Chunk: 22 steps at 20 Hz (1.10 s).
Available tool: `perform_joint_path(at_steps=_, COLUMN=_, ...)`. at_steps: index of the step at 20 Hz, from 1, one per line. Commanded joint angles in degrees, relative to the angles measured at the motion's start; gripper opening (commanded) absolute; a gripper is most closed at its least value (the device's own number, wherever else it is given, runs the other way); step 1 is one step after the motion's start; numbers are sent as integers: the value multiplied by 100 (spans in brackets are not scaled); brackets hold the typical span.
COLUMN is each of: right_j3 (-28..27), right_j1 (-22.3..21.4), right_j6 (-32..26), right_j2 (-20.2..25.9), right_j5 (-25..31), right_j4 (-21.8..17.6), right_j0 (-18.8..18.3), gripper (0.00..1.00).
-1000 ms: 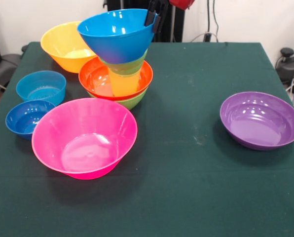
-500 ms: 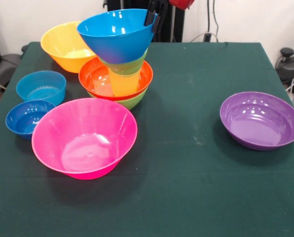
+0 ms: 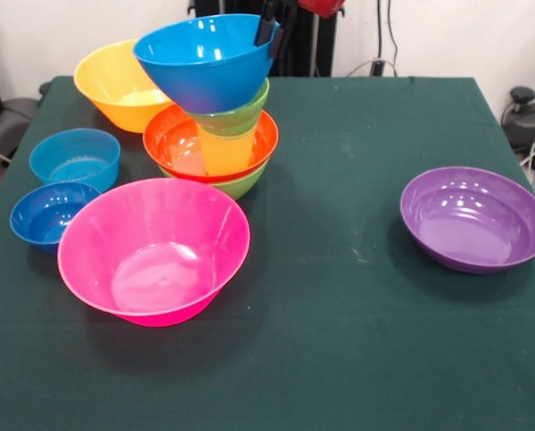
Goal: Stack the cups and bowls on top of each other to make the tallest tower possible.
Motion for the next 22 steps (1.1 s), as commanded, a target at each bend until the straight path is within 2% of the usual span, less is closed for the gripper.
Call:
perform_joint_path(at_steps=1, right_j3=353, right_j1=133, right_j6=-1746, right_j2=451, right_j5=684, right_j4=-496, right_j0=-98, gripper=0)
perform_joint_path(at_steps=10, right_j3=364, right_j1=89, right_j6=-1833, right_j2=531, right_j5=860, right_j4=-456, right_j0=-174, gripper=0)
perform_joint_path(at_steps=22, right_j3=636, right_j1=139, right_j6=-1575, right_j2=677, right_j5=469, right_j4=-245, right_j0=-189, gripper=0)
